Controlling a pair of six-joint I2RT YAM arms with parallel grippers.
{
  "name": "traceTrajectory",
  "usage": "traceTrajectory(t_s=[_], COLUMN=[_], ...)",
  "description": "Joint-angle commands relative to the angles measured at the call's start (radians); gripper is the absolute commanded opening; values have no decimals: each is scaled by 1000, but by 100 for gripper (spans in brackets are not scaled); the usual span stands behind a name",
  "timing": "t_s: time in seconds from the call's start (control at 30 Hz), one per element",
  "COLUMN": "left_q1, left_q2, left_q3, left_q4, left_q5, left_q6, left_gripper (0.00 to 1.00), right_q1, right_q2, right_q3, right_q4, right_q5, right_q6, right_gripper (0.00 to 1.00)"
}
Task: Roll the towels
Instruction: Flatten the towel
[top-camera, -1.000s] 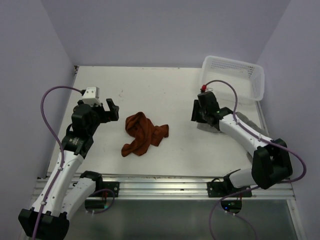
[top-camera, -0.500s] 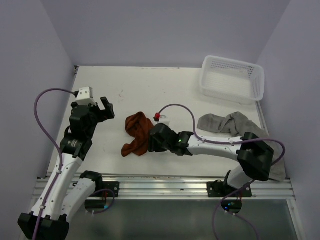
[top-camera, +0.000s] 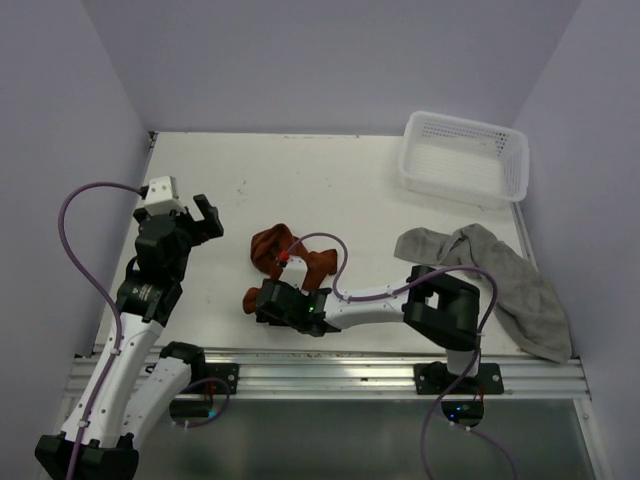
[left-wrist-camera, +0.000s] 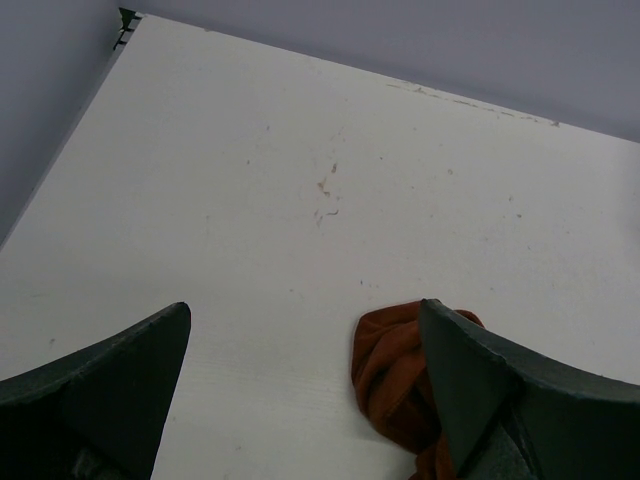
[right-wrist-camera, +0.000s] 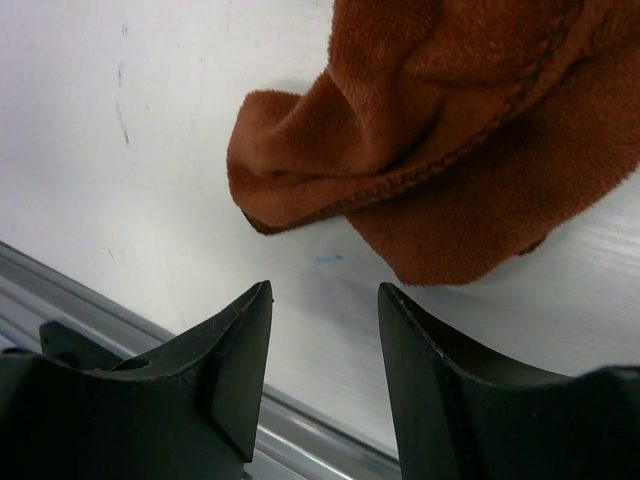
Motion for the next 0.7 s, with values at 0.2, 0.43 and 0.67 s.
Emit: traceTrajectory(t_s=[0.2,0.43,0.67], left_q1=[-4,-4,-4], left_q2=[-17,-21,-17], left_q3=[24,24,24], left_q4=[11,12,14], left_q5=[-2,17,31], left_q6=[-14,-14,-13], left_gripper=[100,100,100], right_q1=[-1,-2,-1], right_q2=[107,154,198], right_q3=[86,123,160], right_q4=[128,107,40], right_q5=[97,128,148], right_q6=[122,157,188], right_gripper=[49,50,47])
